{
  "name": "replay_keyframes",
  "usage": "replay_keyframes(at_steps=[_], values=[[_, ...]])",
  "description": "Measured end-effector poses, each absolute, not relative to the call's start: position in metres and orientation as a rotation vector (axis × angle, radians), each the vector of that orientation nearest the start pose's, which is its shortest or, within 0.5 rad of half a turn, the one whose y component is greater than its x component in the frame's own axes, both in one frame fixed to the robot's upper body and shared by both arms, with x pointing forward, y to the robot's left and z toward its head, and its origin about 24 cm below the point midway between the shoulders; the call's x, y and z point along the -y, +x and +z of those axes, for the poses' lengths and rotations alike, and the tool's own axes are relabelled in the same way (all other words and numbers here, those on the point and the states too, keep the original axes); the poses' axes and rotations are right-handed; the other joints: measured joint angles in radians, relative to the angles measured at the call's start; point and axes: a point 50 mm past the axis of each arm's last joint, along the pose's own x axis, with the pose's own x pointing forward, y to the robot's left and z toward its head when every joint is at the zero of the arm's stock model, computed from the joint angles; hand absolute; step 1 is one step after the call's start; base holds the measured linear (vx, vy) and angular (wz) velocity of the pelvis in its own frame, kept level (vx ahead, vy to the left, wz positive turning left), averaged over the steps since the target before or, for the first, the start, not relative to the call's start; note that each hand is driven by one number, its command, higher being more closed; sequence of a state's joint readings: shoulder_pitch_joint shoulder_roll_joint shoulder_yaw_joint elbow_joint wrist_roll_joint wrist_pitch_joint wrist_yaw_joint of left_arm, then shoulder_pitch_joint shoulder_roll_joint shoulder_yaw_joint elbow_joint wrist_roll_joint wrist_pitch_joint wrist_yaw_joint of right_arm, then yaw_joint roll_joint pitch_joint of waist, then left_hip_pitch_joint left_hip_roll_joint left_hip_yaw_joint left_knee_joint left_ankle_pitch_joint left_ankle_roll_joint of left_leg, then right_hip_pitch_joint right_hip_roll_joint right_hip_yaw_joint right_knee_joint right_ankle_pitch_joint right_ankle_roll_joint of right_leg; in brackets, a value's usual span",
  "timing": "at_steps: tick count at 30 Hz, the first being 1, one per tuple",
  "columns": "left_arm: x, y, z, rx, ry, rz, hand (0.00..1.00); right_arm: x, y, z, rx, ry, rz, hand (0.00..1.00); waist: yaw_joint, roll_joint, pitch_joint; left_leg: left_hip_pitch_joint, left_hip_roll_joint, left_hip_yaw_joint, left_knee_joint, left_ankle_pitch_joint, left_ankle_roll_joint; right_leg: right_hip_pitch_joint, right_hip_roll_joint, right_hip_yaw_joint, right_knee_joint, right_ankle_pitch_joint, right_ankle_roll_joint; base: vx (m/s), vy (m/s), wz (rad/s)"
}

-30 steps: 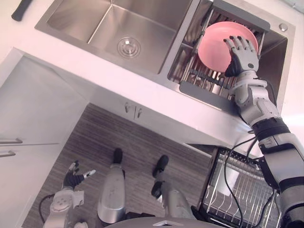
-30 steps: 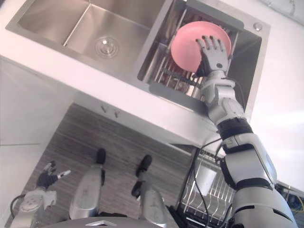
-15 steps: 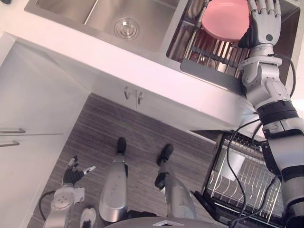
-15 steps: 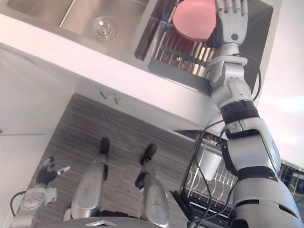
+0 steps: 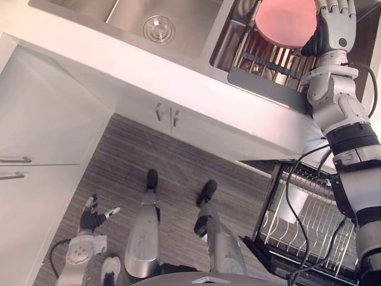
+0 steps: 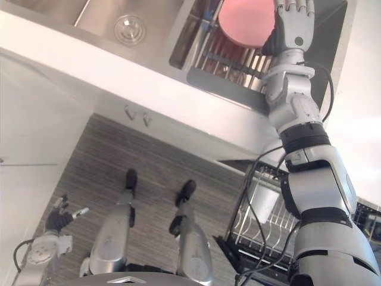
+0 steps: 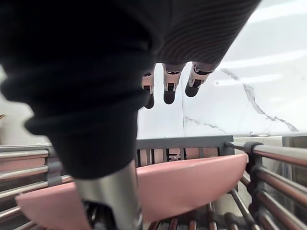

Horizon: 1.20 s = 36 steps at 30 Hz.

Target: Walk over to the sink, pick up the cup, carry it to the dishwasher, place the cup inside the dishwasher, then close the dishwasher door

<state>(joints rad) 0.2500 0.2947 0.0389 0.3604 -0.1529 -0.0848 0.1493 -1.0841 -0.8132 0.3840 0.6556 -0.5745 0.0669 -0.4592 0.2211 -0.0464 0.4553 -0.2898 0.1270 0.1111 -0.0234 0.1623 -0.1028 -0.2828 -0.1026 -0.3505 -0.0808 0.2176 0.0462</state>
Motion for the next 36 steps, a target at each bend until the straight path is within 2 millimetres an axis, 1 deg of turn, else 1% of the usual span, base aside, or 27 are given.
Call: replay_keyframes(at_steps=[4, 8, 9, 16, 22, 31, 34, 36], values=[[-0.256, 0.160, -0.061, -0.487, 0.180, 0.307, 0.00, 0.256, 0.375, 0.298, 0.553, -1.379, -0.615, 0.00, 0.002, 0.000, 0.000, 0.008, 0.001, -0.002, -0.015, 0.008, 0.000, 0.003, 0.000, -0.017, 0.000, 0.000, 0.000, 0.00, 0.000, 0.00], [-0.255, 0.163, -0.055, -0.458, 0.179, 0.300, 0.00, 0.261, 0.375, 0.297, 0.526, -1.399, -0.601, 0.00, 0.008, 0.000, 0.000, 0.013, -0.001, -0.005, -0.032, 0.019, 0.000, 0.003, 0.000, -0.019, 0.000, 0.000, 0.000, 0.00, 0.000, 0.00], [-0.255, 0.163, -0.055, -0.459, 0.179, 0.300, 0.00, 0.263, 0.375, 0.296, 0.522, -1.406, -0.600, 1.00, 0.011, 0.000, 0.000, 0.013, -0.001, -0.005, -0.031, 0.019, 0.000, 0.003, -0.001, -0.019, 0.000, 0.000, 0.000, 0.00, 0.000, 0.00], [-0.256, 0.158, -0.057, -0.473, 0.182, 0.303, 0.00, 0.270, 0.375, 0.294, 0.477, -1.419, -0.603, 1.00, 0.016, -0.001, -0.001, 0.011, -0.007, -0.010, -0.033, 0.022, 0.000, 0.004, -0.004, -0.020, 0.000, 0.000, 0.000, 0.00, 0.000, 0.00], [-0.256, 0.158, -0.056, -0.460, 0.183, 0.307, 0.00, 0.271, 0.373, 0.297, 0.511, -1.418, -0.656, 1.00, 0.018, -0.001, -0.001, 0.009, -0.011, -0.009, -0.033, 0.022, 0.000, 0.002, -0.009, -0.019, 0.000, 0.000, 0.001, 0.00, 0.000, 0.00], [-0.256, 0.159, -0.053, -0.429, 0.215, 0.317, 0.00, 0.266, 0.371, 0.299, 0.562, -1.402, -0.650, 1.00, 0.011, -0.002, -0.002, 0.011, -0.013, -0.003, -0.032, 0.021, 0.003, 0.001, -0.012, -0.017, 0.000, 0.004, 0.006, 0.00, 0.000, 0.00], [-0.256, 0.160, -0.052, -0.421, 0.224, 0.320, 0.00, 0.263, 0.370, 0.300, 0.582, -1.399, -0.641, 1.00, 0.007, -0.002, -0.002, 0.012, -0.012, -0.001, -0.032, 0.020, 0.004, 0.001, -0.013, -0.017, 0.001, 0.013, 0.018, 0.00, 0.000, 0.00], [-0.255, 0.162, -0.049, -0.404, 0.225, 0.324, 0.00, 0.262, 0.369, 0.301, 0.595, -1.393, -0.640, 1.00, 0.006, -0.002, -0.002, 0.013, -0.013, 0.000, -0.031, 0.020, 0.004, 0.001, -0.013, -0.017, 0.001, 0.017, 0.014, 0.00, 0.000, 0.00]])
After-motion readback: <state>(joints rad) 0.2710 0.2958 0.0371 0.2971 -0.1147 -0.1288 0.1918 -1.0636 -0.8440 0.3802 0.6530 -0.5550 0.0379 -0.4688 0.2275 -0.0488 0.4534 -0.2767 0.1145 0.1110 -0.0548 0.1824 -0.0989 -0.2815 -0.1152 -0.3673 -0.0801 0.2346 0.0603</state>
